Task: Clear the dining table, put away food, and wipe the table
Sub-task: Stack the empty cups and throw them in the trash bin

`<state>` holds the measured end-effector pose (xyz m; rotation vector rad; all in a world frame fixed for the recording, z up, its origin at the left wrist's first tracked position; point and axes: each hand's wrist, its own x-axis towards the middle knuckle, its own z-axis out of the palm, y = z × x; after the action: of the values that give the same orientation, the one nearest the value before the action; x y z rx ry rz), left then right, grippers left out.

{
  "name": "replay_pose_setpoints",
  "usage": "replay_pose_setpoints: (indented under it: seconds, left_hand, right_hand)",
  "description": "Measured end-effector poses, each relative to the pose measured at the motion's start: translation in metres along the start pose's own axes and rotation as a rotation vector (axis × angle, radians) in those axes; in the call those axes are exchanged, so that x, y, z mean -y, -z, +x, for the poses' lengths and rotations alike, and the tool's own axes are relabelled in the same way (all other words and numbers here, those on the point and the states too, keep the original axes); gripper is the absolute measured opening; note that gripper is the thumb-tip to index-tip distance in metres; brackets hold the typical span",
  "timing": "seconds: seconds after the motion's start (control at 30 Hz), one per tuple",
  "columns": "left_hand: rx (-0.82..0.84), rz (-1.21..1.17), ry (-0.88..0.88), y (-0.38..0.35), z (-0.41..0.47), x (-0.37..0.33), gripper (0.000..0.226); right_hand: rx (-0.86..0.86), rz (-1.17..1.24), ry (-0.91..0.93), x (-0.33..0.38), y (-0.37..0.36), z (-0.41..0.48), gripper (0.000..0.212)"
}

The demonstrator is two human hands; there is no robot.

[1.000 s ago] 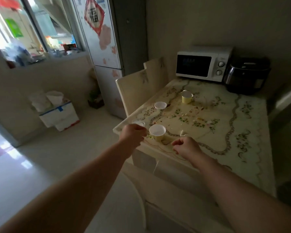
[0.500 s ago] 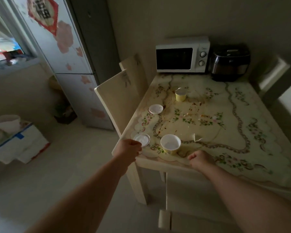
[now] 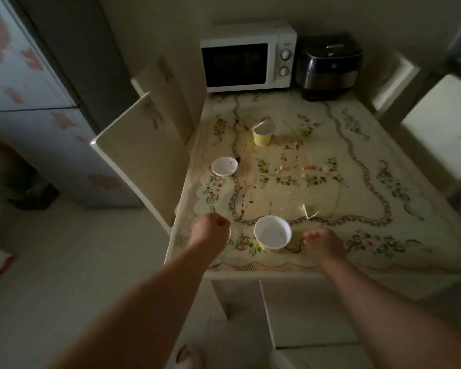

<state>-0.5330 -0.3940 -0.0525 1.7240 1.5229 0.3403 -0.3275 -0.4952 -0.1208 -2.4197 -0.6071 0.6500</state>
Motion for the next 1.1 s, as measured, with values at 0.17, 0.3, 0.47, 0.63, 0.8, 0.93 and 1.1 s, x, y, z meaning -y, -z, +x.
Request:
replay_pose_setpoints:
  seconds: [0.17, 0.3, 0.47, 0.63, 0.8, 0.93, 1.1]
  left_hand:
    - [0.060, 0.081, -0.018, 0.004, 0.052, 0.020, 0.020]
    - [0.194, 0.129, -0.054, 0.023, 0.105, 0.027, 0.018]
    - [0.327, 0.157, -0.075, 0.024, 0.151, 0.030, 0.019]
    - [0.382, 0.159, -0.149, 0.007, 0.167, 0.026, 0.017]
    - [0.397, 0.149, -0.132, -0.005, 0.181, 0.012, 0.015]
    - [0.386, 0.109, -0.092, -0.009, 0.190, 0.006, 0.013]
    - [0.363, 0.098, -0.075, -0.018, 0.197, 0.001, 0.014]
  right_hand:
    - [-0.150, 0.055, -0.121, -0.004, -0.012, -0.002, 0.022]
    - [-0.248, 0.060, -0.211, 0.008, -0.018, -0.003, 0.024]
    - [-0.324, 0.042, -0.224, 0.034, -0.030, 0.005, 0.023]
    - [-0.349, 0.032, -0.270, 0.038, -0.026, 0.016, 0.024]
    - [-0.299, 0.046, -0.296, 0.035, -0.015, 0.041, 0.021]
    - [-0.227, -0.037, -0.216, 0.042, -0.012, 0.061, 0.015]
    - [-0.229, -0.215, -0.203, 0.047, -0.022, 0.085, 0.014]
